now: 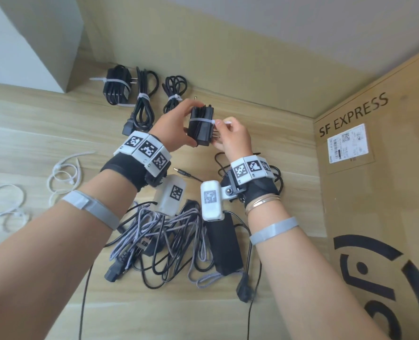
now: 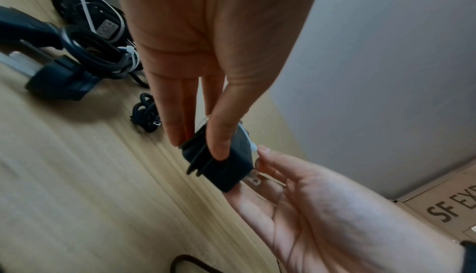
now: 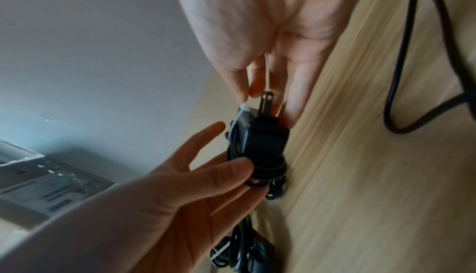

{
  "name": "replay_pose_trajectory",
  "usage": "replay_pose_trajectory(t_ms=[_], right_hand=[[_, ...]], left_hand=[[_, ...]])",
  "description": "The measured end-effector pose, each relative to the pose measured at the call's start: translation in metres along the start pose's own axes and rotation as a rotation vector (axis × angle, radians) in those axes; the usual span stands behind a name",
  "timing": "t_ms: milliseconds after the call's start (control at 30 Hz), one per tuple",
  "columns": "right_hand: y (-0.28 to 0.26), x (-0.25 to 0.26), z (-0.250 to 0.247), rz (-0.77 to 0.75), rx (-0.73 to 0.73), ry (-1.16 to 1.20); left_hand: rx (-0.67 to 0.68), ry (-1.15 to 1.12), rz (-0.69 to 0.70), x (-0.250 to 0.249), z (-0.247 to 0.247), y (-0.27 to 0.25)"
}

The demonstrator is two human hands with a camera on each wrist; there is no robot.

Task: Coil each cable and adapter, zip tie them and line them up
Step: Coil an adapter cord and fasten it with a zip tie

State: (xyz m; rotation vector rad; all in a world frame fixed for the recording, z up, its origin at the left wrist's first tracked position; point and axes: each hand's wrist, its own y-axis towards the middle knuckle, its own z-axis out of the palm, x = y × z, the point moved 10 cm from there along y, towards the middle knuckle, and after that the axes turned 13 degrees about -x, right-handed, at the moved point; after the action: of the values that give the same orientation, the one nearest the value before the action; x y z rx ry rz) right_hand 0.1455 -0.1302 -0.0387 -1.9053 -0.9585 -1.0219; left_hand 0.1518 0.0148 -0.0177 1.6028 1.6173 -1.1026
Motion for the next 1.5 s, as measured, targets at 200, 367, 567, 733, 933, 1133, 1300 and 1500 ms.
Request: replay_pose_trajectory(t_ms=[200, 367, 567, 733, 933, 1133, 1300, 1500], right_hand=[[0.023, -0.006, 0.018, 0.084, 0.092, 0.146], [0.041, -0.009, 0.033, 0.110, 0.108, 0.178], [0.064, -0.014, 0.043, 0.107, 0.078, 0.167], [0.074, -0.025, 0.053, 0.131, 0.080, 0.193], [0.080, -0.029, 0.063, 0.132, 0.094, 0.198], [0.085, -0.029, 0.068, 0.125, 0.104, 0.186], [0.087, -0.030, 0.063, 0.114, 0.087, 0.112], [0.084, -0.020, 0.057, 0.047, 0.063, -0.045]], left_hand=[[-0.118, -0.027, -0.053, 0.008, -0.003, 0.027], [-0.174, 0.079, -0.019, 0.012, -0.001, 0.044], [-0.194, 0.092, -0.028, 0.018, 0.006, 0.060], [-0.174, 0.083, -0.041, 0.022, 0.010, 0.066], [-0.152, 0.078, -0.055, 0.026, 0.014, 0.071], [-0.156, 0.072, -0.066, 0.032, 0.014, 0.074], [-0.160, 0.074, -0.061, 0.032, 0.013, 0.074], [-0.143, 0.130, -0.033, 0.025, 0.011, 0.071]])
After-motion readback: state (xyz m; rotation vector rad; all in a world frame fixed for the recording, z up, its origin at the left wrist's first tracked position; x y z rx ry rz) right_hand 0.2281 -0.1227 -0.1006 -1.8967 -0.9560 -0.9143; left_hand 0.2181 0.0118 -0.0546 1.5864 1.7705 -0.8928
